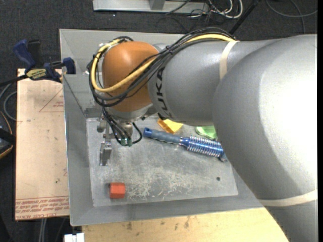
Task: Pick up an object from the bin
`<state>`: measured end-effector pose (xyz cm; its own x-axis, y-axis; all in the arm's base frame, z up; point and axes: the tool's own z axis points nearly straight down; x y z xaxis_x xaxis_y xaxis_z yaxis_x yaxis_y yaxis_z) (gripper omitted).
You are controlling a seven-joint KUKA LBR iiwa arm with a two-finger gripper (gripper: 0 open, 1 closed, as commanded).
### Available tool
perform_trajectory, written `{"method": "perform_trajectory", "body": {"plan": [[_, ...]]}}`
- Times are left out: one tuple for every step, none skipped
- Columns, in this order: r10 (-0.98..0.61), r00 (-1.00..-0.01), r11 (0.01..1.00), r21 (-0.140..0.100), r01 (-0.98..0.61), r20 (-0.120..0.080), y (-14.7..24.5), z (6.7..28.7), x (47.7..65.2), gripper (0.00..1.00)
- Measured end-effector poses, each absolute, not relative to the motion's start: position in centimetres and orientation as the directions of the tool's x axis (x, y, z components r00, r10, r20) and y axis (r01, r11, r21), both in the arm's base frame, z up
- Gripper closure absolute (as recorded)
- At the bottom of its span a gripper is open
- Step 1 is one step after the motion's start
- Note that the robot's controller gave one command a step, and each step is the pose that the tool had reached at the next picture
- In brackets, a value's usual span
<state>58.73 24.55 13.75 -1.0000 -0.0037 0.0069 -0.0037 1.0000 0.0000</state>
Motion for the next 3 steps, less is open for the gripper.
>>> {"method": "perform_trajectory", "body": {"plan": [[-0.137,-0.991,0.991,0.000,-0.137,0.006,23.1,13.4,48.3,0.00],[-0.339,-0.941,0.941,0.006,-0.339,-0.005,15.8,7.4,56.1,0.00],[-0.401,-0.916,0.916,-0.003,-0.401,-0.031,19.6,7.8,48.7,0.00]]}}
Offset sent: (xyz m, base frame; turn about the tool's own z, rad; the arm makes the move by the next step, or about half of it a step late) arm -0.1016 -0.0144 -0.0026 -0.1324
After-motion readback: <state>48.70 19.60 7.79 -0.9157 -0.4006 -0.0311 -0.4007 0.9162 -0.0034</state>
